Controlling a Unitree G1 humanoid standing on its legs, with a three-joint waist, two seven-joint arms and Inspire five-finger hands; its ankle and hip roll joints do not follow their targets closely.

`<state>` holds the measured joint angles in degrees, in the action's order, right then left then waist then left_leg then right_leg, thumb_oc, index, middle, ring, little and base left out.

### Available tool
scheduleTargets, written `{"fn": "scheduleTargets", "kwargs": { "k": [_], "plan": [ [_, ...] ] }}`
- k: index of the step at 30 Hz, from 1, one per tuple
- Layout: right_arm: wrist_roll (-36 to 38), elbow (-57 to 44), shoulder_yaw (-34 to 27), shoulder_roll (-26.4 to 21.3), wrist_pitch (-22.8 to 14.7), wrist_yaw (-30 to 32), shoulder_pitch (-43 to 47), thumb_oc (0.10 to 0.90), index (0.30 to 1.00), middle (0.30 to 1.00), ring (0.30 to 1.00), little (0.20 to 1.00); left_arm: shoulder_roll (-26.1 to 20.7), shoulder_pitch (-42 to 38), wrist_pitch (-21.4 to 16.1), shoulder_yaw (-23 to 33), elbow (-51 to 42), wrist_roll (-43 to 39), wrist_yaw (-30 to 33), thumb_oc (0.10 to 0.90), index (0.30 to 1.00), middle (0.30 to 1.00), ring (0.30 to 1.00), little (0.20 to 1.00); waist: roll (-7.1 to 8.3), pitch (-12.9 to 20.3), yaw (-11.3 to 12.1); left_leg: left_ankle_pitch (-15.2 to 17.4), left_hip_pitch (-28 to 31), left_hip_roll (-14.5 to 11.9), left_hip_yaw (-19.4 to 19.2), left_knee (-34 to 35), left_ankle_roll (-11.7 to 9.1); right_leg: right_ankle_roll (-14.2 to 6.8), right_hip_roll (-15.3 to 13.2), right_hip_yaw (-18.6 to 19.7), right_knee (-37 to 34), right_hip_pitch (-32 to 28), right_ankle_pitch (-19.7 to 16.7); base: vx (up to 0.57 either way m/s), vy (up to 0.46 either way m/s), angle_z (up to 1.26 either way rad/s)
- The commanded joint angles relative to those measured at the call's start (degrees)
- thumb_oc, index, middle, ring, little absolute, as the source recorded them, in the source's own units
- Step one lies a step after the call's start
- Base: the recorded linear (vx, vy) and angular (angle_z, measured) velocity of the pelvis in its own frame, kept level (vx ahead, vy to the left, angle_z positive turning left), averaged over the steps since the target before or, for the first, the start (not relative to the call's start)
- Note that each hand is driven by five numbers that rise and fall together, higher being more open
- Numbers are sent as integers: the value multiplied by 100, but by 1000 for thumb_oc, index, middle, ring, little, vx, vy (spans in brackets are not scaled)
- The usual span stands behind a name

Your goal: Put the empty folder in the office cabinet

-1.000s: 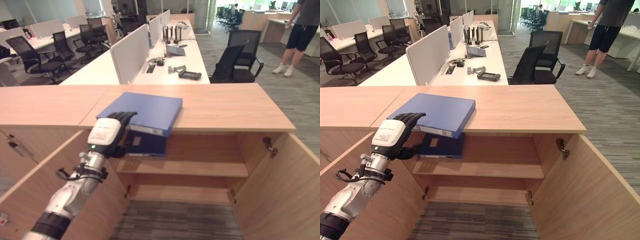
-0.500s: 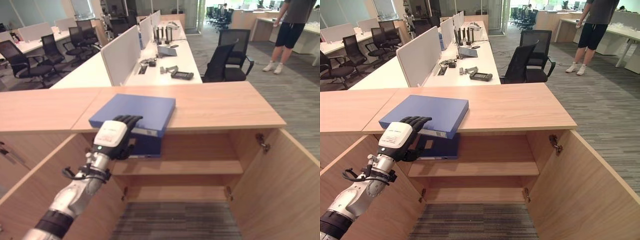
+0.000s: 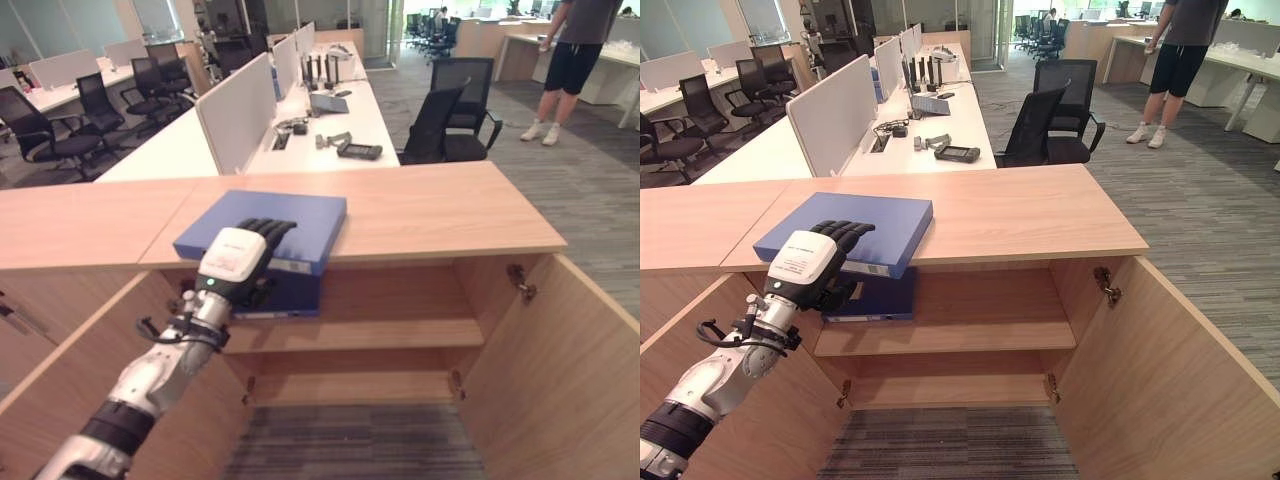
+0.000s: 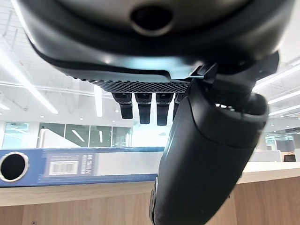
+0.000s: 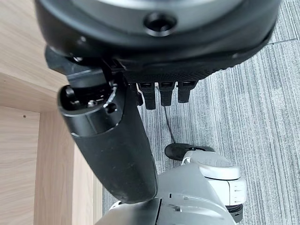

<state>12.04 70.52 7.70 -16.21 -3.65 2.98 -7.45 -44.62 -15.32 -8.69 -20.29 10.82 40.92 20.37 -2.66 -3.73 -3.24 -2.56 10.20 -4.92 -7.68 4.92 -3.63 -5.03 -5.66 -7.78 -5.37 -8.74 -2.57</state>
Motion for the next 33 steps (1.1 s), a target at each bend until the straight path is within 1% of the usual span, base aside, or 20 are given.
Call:
{"fn": "scheduleTargets", "kwargs": {
  "k": [1,2,3,6,8,9,11,12,13,17,18,19,22,24,25,26,29,30,32,33],
  "plan": [
    [273,263,-40,-176,-122,-11,334,800,900,900,900,900,-484,-1484,91,152,184,-9,297,800,900,900,900,900,-65,-111,-62,609,384,117,66,8,-144,-342,-54,-22,152,-253,531,-2,1,-4],
    [277,266,-33,-170,-124,-15,330,800,900,900,900,900,-503,-1526,106,122,253,1,295,800,900,900,900,900,-68,-98,-75,680,418,115,56,8,-148,-353,-47,-12,135,-292,582,-2,1,-4],
    [278,263,-35,-168,-125,-16,332,800,900,900,900,900,-504,-1535,106,118,259,2,299,800,900,900,900,900,-61,-113,-75,612,391,118,45,8,-145,-343,-51,-18,156,-255,530,39,4,-3],
    [290,282,-41,-173,-114,-17,325,800,900,900,900,900,-499,-1572,142,70,364,22,296,800,900,900,900,900,-62,-102,-89,681,418,115,36,8,-149,-355,-50,-3,143,-292,583,-2,3,-1],
    [297,266,-42,-174,-117,-16,321,800,900,900,900,900,-503,-1595,152,45,392,44,304,800,900,900,900,900,-54,-120,-93,612,389,114,23,8,-146,-346,-55,-5,166,-253,531,-23,1,-1],
    [316,269,-51,-174,-116,-18,312,800,900,900,900,900,-494,-1615,172,33,445,39,304,800,900,900,900,900,-51,-101,-100,683,420,111,27,8,-146,-358,-50,14,145,-288,580,0,0,0],
    [322,263,-53,-172,-117,-20,313,800,900,900,900,900,-488,-1628,176,21,468,39,300,800,900,900,900,900,-47,-114,-104,614,391,114,12,8,-143,-348,-54,14,165,-251,526,0,0,0],
    [339,258,-60,-173,-120,-10,315,800,900,900,900,900,-468,-1641,189,1,522,33,294,800,900,900,900,900,-51,-97,-115,686,420,118,14,8,-145,-358,-48,27,144,-287,580,0,0,0],
    [340,255,-62,-173,-121,-10,317,800,900,900,900,900,-467,-1646,189,-1,526,33,297,800,900,900,900,900,-45,-111,-115,618,391,121,5,8,-142,-348,-52,22,165,-250,528,4,7,-3],
    [360,222,-63,-172,-127,4,304,800,900,900,900,900,-450,-1681,221,-51,657,63,302,800,900,900,900,900,-40,-111,-130,620,394,120,-14,8,-139,-349,-53,41,173,-242,531,2,5,-2],
    [361,217,-67,-176,-129,13,306,800,900,900,900,900,-450,-1687,228,-66,688,65,299,800,900,900,900,900,-44,-97,-134,689,423,118,-8,8,-140,-360,-47,48,155,-277,583,0,0,0],
    [367,216,-71,-178,-130,18,313,800,900,900,900,900,-441,-1708,232,-81,714,61,299,800,900,900,900,900,-37,-110,-137,620,395,120,-22,8,-136,-350,-49,43,176,-237,530,0,0,0],
    [370,224,-74,-178,-128,9,306,800,900,900,900,900,-415,-1768,269,-110,862,49,309,800,900,900,900,900,-22,-108,-149,625,397,119,-37,8,-131,-355,-44,46,183,-229,528,-10,3,-2],
    [373,234,-83,-181,-125,13,302,800,900,900,900,900,-408,-1776,275,-128,891,50,298,728,792,792,792,792,-24,-97,-153,694,424,116,-32,8,-133,-366,-40,53,162,-265,580,38,8,-1],
    [373,234,-83,-181,-125,13,302,800,900,900,900,900,-408,-1776,275,-128,891,50,298,728,792,792,792,792,-24,-97,-153,694,424,116,-32,8,-133,-366,-40,53,162,-265,580,39,11,-1],
    [388,232,-103,-188,-123,14,298,800,900,900,900,900,-399,-1810,293,-161,979,40,280,400,300,300,300,300,-16,-94,-164,692,423,115,-42,8,-135,-366,-37,58,159,-262,577,0,0,0],
    [436,216,-139,-190,-124,21,278,800,900,900,900,900,-400,-1782,313,-138,1036,5,254,400,300,300,300,300,-5,-97,-179,628,409,109,-84,8,-133,-358,-41,67,190,-209,521,5,4,-1],
    [481,228,-179,-179,-124,24,272,800,900,900,900,900,-380,-1752,307,-110,1030,-33,250,400,300,300,300,300,-9,-82,-181,699,441,109,-75,8,-132,-370,-37,75,171,-249,575,-32,0,-2],
    [500,227,-191,-176,-124,21,269,800,900,900,900,900,-379,-1734,306,-89,1026,-51,245,400,300,300,300,300,-1,-92,-184,635,416,113,-89,8,-128,-359,-40,76,191,-214,523,0,0,0],
    [515,226,-194,-166,-123,15,270,800,900,900,900,900,-373,-1726,297,-82,1022,-68,241,400,300,300,300,300,-5,-77,-182,705,445,110,-81,8,-131,-370,-37,84,170,-253,575,41,11,-7]
  ]
}}
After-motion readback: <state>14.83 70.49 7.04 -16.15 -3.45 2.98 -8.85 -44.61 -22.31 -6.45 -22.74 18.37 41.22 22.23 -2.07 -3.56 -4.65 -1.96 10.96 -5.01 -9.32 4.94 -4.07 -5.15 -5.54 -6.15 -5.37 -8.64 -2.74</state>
